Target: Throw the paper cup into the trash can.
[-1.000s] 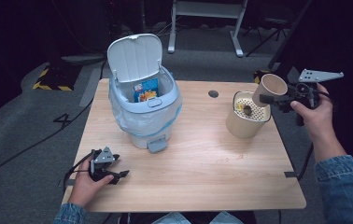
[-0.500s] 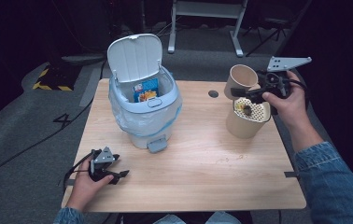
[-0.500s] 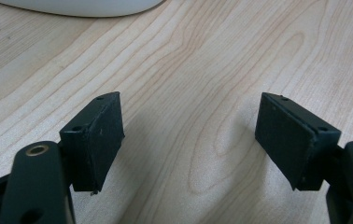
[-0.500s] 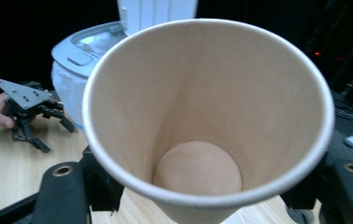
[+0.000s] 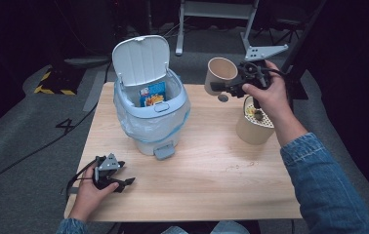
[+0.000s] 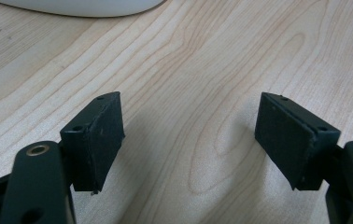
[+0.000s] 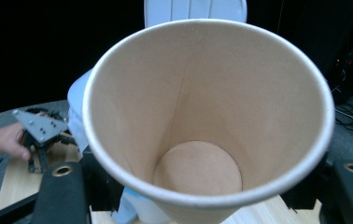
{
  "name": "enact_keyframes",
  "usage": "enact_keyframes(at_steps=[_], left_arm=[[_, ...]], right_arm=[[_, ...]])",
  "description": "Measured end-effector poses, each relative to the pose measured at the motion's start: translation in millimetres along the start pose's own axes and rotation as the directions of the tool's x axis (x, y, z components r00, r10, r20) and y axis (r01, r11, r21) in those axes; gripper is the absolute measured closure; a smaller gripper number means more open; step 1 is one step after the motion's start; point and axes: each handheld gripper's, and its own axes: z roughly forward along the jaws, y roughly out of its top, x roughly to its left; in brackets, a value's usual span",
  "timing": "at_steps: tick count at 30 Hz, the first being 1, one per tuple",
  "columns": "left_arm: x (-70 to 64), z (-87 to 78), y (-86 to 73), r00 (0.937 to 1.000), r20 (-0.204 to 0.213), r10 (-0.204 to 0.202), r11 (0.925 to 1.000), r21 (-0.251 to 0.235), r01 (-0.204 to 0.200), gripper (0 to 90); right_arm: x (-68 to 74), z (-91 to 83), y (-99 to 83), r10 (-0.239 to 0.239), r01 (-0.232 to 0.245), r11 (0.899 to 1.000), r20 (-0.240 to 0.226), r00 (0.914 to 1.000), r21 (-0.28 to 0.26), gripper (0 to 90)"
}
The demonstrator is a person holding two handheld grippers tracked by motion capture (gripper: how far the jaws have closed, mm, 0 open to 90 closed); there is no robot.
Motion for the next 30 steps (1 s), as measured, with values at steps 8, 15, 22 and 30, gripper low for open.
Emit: enact_keyframes(at_steps=[8, 15, 22, 30], left_arm=[[0.3, 0.3, 0.4, 1.0, 0.0, -0.004, 1.0, 0.002, 0.004, 24.1], [1.7, 1.0, 1.5, 1.0, -0.005, 0.006, 1.0, 0.0, -0.006, 24.1], [2.6, 2.4, 2.8, 1.0, -0.007, 0.0, 1.0, -0.001, 0.0, 24.1], [2.9, 2.7, 3.0, 1.0, -0.008, 0.001, 1.0, -0.001, -0.001, 24.1]], right_arm=[[9.8, 42.7, 19.3, 0.0, 0.0, 1.0, -0.014, 0.9999, 0.004, 30.6], [17.2, 88.6, 31.6, 0.02, -0.019, 0.999, -0.03, 0.9994, 0.029, 30.5], [23.6, 115.7, 33.4, 0.011, -0.009, 0.997, -0.024, 0.9997, 0.075, 30.2], [26.5, 130.1, 27.5, 0.01, -0.006, 0.992, -0.029, 0.9995, 0.125, 29.8]])
